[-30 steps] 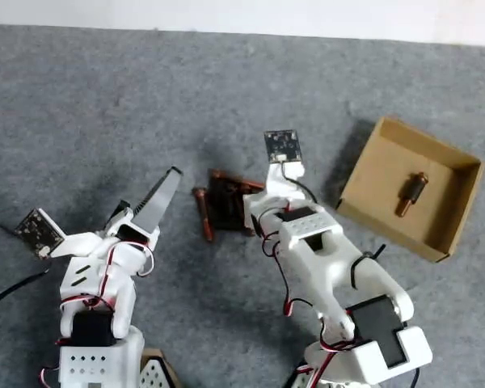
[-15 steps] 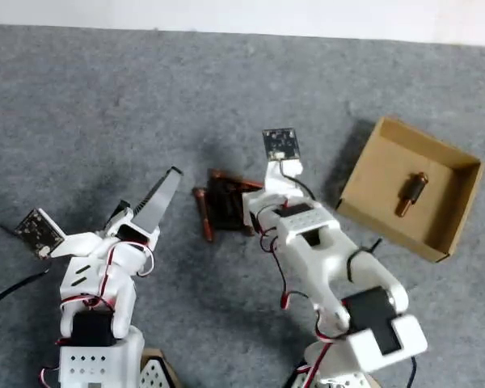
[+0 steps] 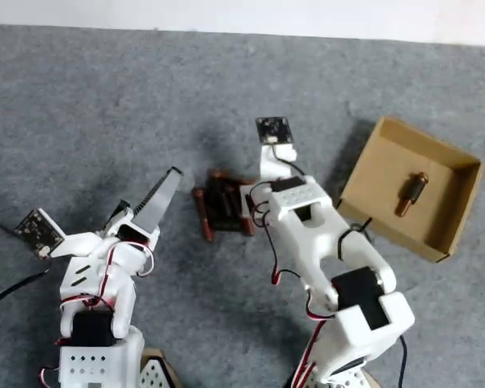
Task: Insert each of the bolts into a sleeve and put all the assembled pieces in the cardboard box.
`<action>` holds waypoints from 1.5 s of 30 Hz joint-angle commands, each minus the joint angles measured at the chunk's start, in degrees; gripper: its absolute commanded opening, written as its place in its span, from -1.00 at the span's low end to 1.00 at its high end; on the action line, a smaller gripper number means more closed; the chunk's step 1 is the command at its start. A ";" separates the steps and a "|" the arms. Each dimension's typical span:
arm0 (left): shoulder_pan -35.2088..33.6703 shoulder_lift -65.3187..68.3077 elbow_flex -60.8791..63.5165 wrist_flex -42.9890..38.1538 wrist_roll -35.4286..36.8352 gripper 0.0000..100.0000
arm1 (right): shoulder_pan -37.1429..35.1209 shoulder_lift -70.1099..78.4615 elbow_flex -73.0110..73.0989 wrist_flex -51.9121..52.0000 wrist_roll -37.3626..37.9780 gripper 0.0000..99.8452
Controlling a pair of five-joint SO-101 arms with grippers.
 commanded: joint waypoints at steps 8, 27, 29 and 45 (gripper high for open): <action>-0.57 -0.40 0.40 -1.05 -0.44 0.17 | -2.59 0.04 -0.13 6.73 -0.79 -0.75; -0.75 -0.40 -0.04 -0.97 -0.44 0.17 | 1.19 -10.42 2.07 5.85 3.60 -0.99; -0.40 -0.31 -0.04 -0.88 -0.44 0.11 | 1.36 -15.43 6.55 3.65 3.60 -0.99; 12.79 -0.13 1.10 -0.79 -10.81 -0.44 | 4.70 -27.47 19.38 -6.02 3.69 -0.99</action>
